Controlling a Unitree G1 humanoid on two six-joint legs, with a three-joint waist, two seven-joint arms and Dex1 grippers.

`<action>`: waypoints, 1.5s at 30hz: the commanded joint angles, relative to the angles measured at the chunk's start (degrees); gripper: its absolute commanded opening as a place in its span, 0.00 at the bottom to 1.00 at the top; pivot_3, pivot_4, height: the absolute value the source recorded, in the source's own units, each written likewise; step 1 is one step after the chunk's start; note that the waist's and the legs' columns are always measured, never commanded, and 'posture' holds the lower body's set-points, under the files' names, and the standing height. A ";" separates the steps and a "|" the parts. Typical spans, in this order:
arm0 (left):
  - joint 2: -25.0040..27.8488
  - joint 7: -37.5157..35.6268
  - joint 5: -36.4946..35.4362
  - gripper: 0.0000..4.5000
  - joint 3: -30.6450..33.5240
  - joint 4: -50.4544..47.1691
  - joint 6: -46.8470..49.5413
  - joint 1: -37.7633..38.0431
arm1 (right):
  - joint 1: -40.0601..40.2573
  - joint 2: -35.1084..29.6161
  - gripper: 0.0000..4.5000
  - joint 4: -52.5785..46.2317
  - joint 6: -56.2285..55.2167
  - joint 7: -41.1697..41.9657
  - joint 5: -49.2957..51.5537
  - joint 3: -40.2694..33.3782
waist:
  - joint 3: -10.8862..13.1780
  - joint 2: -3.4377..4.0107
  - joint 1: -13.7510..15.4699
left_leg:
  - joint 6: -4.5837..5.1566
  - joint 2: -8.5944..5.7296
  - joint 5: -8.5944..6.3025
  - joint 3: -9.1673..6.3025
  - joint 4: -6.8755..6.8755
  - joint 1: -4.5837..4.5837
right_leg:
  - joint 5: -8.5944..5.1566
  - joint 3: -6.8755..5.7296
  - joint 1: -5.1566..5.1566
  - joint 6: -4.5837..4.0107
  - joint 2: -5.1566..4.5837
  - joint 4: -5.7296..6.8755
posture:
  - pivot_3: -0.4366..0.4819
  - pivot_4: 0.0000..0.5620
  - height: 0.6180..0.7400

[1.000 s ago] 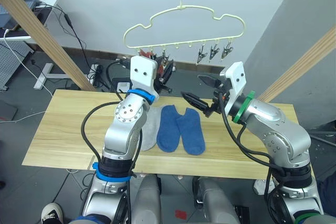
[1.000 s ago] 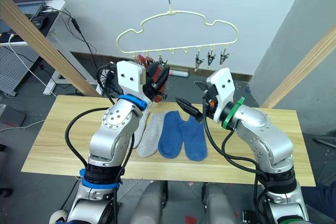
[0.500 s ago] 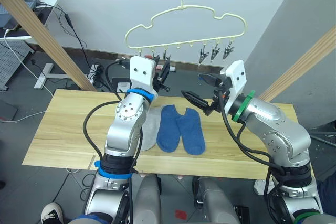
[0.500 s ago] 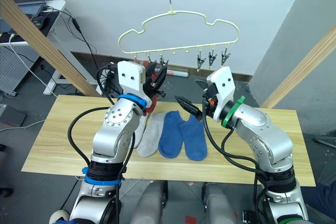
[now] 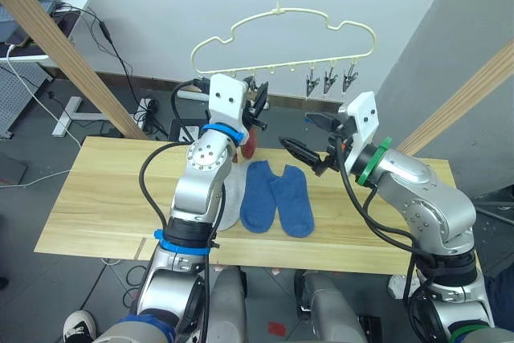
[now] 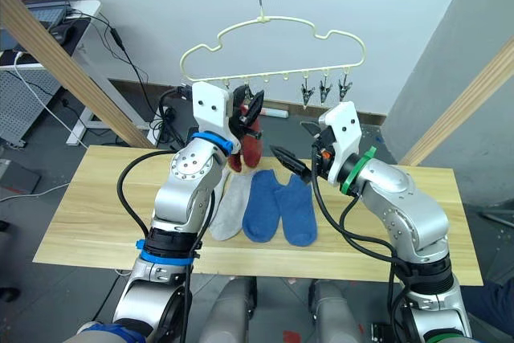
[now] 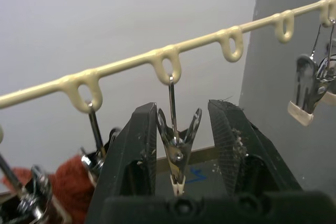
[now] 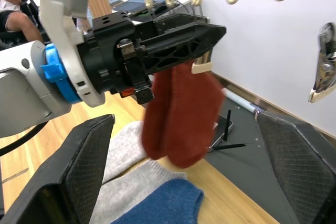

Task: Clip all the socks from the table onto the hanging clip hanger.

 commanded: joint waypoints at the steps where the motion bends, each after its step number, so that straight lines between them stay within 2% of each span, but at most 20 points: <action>1: -0.24 -0.53 0.19 0.37 0.04 -0.55 -1.58 -1.29 | -0.55 0.07 1.00 -1.75 -0.15 -0.25 1.31 -1.18 | 0.00 0.00 -0.03 | 0.00 0.00 0.00 0.00 0.00 0.00 | 0.02 0.00 0.00 -0.03 0.00 0.00 | 0.61 0.51 1.00; 21: 0.01 -1.19 0.81 0.37 0.34 0.39 -1.40 -2.06 | -0.41 0.25 1.00 -1.80 0.08 -0.90 1.77 -1.43 | -0.01 0.00 -0.12 | 0.00 0.00 0.00 -0.01 0.06 0.00 | 0.02 -0.01 0.02 -0.03 0.00 0.02 | 0.61 0.52 1.00; 24: 0.10 -1.30 0.64 0.26 0.56 0.47 -1.23 -2.21 | -0.42 0.23 1.00 -1.74 0.17 -0.98 1.91 -1.49 | -0.01 0.00 -0.12 | 0.00 0.00 0.00 -0.01 0.06 0.00 | 0.03 -0.01 0.02 -0.04 0.00 0.03 | 0.61 0.52 1.00; 26: -0.25 -1.31 -0.14 0.14 1.06 0.30 -0.81 -2.26 | -0.26 0.25 1.00 -1.68 0.36 -1.02 2.10 -1.60 | -0.01 0.00 -0.12 | 0.00 0.00 0.00 -0.01 0.06 0.00 | 0.03 -0.01 0.02 -0.04 0.00 0.03 | 0.61 0.52 1.00; 29: -0.60 -1.24 -1.08 0.05 1.70 0.05 -0.16 -2.31 | 0.02 0.18 1.00 -1.40 0.29 -0.98 2.14 -1.52 | -0.01 0.00 -0.12 | 0.00 0.00 0.00 -0.02 0.08 0.00 | 0.02 -0.02 0.03 -0.03 0.00 0.03 | 0.61 0.53 1.00; 33: -0.66 -1.42 -1.31 0.00 2.04 -0.63 0.69 -2.19 | 0.81 0.57 1.00 -0.04 -0.15 -1.48 1.18 -0.95 | -0.01 0.00 -0.10 | 0.00 0.00 0.00 -0.02 0.08 0.00 | 0.02 -0.02 0.03 -0.03 0.00 0.04 | 0.62 0.53 1.00; 36: -0.51 -2.03 -2.23 0.00 2.48 -1.35 2.71 -1.85 | 1.51 0.13 1.00 2.89 -0.59 -2.53 -3.36 3.40 | -0.01 0.00 -0.12 | 0.00 0.00 0.00 -0.03 0.10 0.01 | 0.02 -0.02 0.05 -0.03 0.00 0.04 | 0.62 0.53 1.00; 41: -0.53 -4.48 -9.62 0.00 6.00 -2.47 10.61 -2.92 | 0.59 1.61 1.00 13.95 -4.89 -4.25 -13.04 12.96 | -0.02 0.00 -0.66 | 0.01 0.01 0.01 -0.03 0.12 0.05 | -0.03 -0.02 0.07 0.05 0.01 0.07 | 0.61 0.54 1.00; 45: 0.00 -5.63 -23.55 0.00 15.14 -2.86 21.97 -5.86 | -1.16 6.67 1.00 28.98 -10.05 -4.80 -18.04 17.39 | -0.02 -0.01 -1.28 | 0.01 0.01 0.01 -0.06 0.15 0.05 | -0.08 -0.05 0.10 0.14 0.01 0.07 | 0.64 0.54 1.00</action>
